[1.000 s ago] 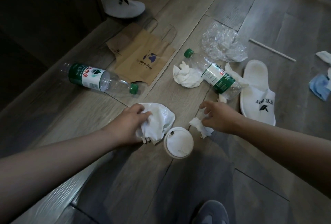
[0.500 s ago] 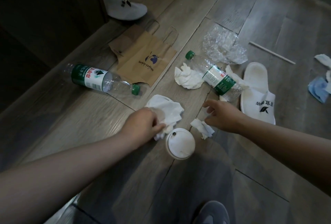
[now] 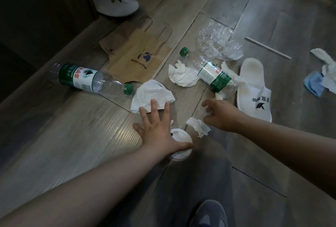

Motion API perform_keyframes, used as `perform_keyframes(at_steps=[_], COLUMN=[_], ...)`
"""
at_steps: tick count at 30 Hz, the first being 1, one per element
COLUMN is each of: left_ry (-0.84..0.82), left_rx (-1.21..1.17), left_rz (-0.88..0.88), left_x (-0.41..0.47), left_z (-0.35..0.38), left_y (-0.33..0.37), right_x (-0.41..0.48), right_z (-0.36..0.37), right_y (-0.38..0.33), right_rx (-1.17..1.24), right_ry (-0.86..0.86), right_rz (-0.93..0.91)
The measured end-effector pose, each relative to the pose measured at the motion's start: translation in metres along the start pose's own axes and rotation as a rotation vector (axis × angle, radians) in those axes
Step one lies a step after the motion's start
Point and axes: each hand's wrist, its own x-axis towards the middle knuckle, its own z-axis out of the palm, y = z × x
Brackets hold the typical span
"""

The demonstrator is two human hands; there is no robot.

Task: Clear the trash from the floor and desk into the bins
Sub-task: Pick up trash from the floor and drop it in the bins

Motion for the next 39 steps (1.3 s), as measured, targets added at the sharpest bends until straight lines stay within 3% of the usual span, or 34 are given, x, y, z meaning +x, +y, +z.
perform_keyframes(at_steps=[10, 19, 24, 31, 33, 37, 39], left_ry=[0.115, 0.017, 0.078, 0.284, 0.226, -0.013, -0.063], left_rx=[0.193, -0.080, -0.045, 0.129, 0.200, 0.064, 0.079], left_rz=[0.025, 0.046, 0.084, 0.238, 0.239, 0.055, 0.058], left_x=[0.000, -0.002, -0.005, -0.012, -0.008, 0.003, 0.002], left_z=[0.005, 0.002, 0.001, -0.006, -0.007, -0.009, -0.005], left_y=[0.002, 0.004, 0.003, -0.010, -0.012, -0.011, -0.007], right_x=[-0.002, -0.002, -0.002, 0.003, 0.004, 0.004, 0.004], right_z=[0.000, -0.002, -0.002, -0.004, -0.005, -0.004, -0.004], right_y=[0.007, 0.007, 0.009, 0.012, 0.012, 0.012, 0.012], right_rx=[0.042, 0.042, 0.048, 0.052, 0.051, 0.042, 0.036], right_ry=[-0.014, -0.001, 0.001, 0.021, 0.019, 0.018, 0.016], right_rz=[0.025, 0.012, 0.020, 0.036, 0.036, 0.030, 0.031])
